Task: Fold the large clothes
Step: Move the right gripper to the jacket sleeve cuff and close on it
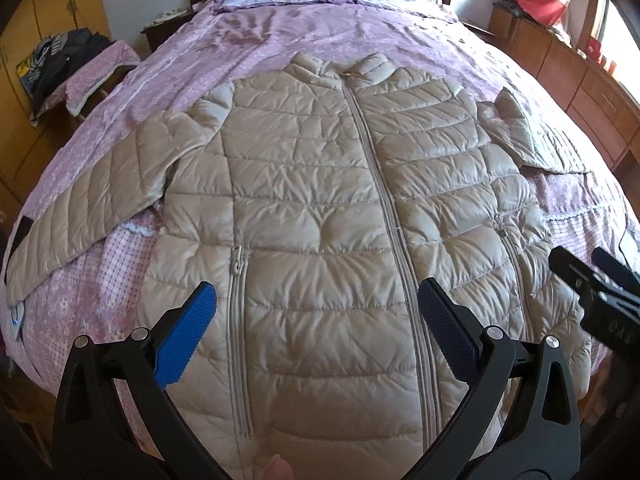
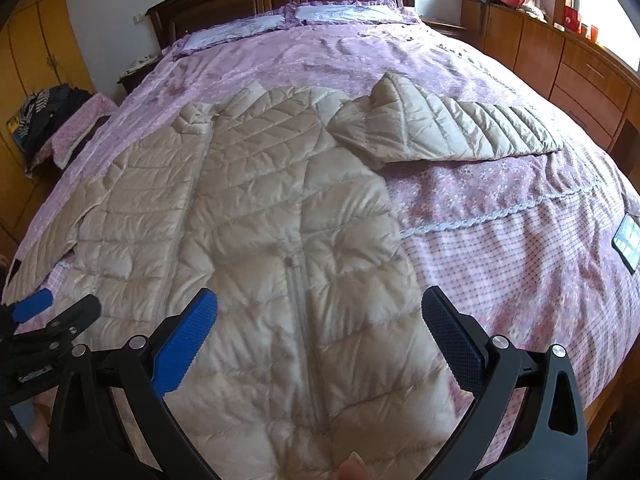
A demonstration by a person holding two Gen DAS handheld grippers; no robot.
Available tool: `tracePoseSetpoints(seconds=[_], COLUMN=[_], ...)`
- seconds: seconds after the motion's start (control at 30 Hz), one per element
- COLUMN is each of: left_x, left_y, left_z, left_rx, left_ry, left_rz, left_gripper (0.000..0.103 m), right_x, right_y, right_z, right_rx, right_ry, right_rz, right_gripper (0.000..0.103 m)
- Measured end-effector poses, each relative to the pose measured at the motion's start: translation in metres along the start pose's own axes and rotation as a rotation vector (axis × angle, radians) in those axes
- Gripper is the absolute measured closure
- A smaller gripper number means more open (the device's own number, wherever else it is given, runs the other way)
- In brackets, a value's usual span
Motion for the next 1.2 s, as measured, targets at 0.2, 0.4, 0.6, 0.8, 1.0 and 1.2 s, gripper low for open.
tracePoseSetpoints(seconds=[0.2, 0.4, 0.6, 0.8, 1.0, 1.2], left_x=[0.003, 0.012, 0.026, 0.041, 0.059, 0.075], left_y=[0.015, 0.025, 0.034, 0.04, 0.037, 0.032], left_z=[0.005, 0.014, 0.032, 0.047, 0.055, 0.061], left_rx=[0.017, 0.02, 0.038, 0.054, 0.055, 0.039], left_ry=[-0.003, -0.01, -0.024, -0.007, 0.02, 0.034], left_rz=[0.017, 0.001, -0.03, -0.054, -0.085, -0.11], left_gripper=[0.003, 0.003, 0.003, 0.003, 0.003, 0.003], right_x=[0.005, 0.016, 0.043, 0.07, 0.097, 0.128], right_y=[0.017, 0.04, 0.067, 0.09, 0.116, 0.135], right_z=[0.026, 0.066, 0.13, 0.187, 0.228, 0.263], right_rx=[0.025, 0.077, 0.162, 0.234, 0.286, 0.358], right_ry=[-0.029, -0.03, -0.043, -0.093, -0.1, -0.11], right_rz=[0.014, 0.031, -0.013, -0.025, -0.015, -0.034], right_gripper=[0.005, 0.005, 0.005, 0.005, 0.005, 0.005])
Point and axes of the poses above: each gripper's, at about its wrist camera, not at the fingertips, and x roughly the way its jaws point, z to its right, y to its top, the point moved 3 cm from there along x, roughly the way its jaws point
